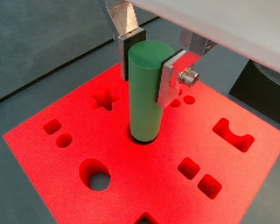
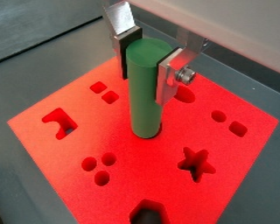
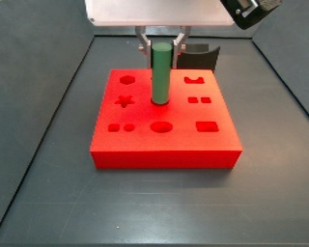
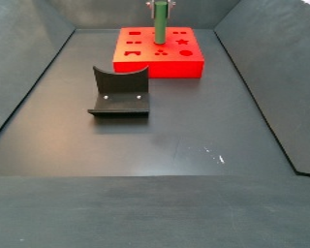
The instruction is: Insert the round object.
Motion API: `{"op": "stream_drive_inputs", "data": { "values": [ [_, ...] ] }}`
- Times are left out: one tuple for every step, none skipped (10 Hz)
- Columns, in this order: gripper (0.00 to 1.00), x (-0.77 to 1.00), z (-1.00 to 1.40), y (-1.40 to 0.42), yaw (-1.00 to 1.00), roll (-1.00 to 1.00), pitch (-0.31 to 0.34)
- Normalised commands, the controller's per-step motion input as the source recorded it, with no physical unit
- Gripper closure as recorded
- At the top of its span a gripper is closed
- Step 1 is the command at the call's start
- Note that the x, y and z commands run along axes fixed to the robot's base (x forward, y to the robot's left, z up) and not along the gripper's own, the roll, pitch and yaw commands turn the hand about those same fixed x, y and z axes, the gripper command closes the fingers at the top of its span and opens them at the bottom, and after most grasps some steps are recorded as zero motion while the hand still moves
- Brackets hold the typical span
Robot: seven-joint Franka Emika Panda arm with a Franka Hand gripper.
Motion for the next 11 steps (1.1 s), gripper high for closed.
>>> {"op": "stream_drive_inputs", "data": {
  "values": [
    [1.00,0.02,-0.11,-0.24,0.00,0.15,0.003],
    [1.00,0.00,-0.17,-0.27,0.00,0.17,0.000],
    [1.00,0.01,-0.18,0.00,0.00,0.08,0.000],
    [1.00,0.00,-0.23,0.13,-0.02,0.08,0.000],
    [1.00,0.00,-0.10,0.31,-0.10,0.00,0.029],
    [1.00,0.00,-0.08,0.27,-0.07,0.00,0.024],
    [1.00,0.00,-0.13,0.05,0.00,0.00,0.000],
    [1.00,0.00,-0.27,0.00,0.00,0.05,-0.011],
    [1.00,0.00,-0.46,-0.06,0.00,0.15,-0.006],
    [1.00,0.15,-0.65,-0.17,0.00,0.18,-0.030],
    [1.00,0.23,-0.92,-0.17,0.00,0.17,-0.066]
  ]
}}
